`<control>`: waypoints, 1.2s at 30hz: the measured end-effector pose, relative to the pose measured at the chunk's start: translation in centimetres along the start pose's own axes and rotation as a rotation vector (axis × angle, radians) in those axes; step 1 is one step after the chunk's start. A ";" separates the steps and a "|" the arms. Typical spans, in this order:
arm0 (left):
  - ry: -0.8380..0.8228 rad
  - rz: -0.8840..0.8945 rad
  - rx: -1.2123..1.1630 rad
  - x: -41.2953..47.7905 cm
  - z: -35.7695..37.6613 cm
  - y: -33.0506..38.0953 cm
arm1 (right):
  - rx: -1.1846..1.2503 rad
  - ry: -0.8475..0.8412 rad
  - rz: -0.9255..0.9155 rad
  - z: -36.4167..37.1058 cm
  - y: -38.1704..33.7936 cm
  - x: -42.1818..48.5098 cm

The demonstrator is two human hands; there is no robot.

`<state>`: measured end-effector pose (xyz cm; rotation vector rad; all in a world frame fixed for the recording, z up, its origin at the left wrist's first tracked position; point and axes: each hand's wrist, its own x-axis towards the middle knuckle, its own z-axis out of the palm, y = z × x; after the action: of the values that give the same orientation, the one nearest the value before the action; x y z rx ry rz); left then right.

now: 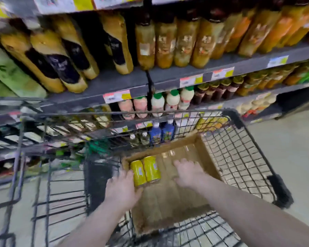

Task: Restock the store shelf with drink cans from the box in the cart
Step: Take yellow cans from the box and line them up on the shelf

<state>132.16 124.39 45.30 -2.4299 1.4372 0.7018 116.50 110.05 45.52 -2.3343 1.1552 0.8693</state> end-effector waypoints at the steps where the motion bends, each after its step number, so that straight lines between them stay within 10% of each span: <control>1: -0.013 -0.022 -0.028 0.9 0.9 0.4 | -0.014 -0.018 -0.011 0.2 0.2 1.4; 20: 0.011 -0.349 -0.834 12.8 15.3 0.7 | 0.451 -0.016 0.124 13.4 -4.8 19.1; 36: -0.011 -0.683 -0.988 17.1 19.1 3.5 | 0.619 0.073 0.311 14.5 3.3 16.7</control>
<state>130.66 117.84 20.31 -3.2640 0.0963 1.4328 116.48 107.17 23.36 -1.7193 1.5760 0.4273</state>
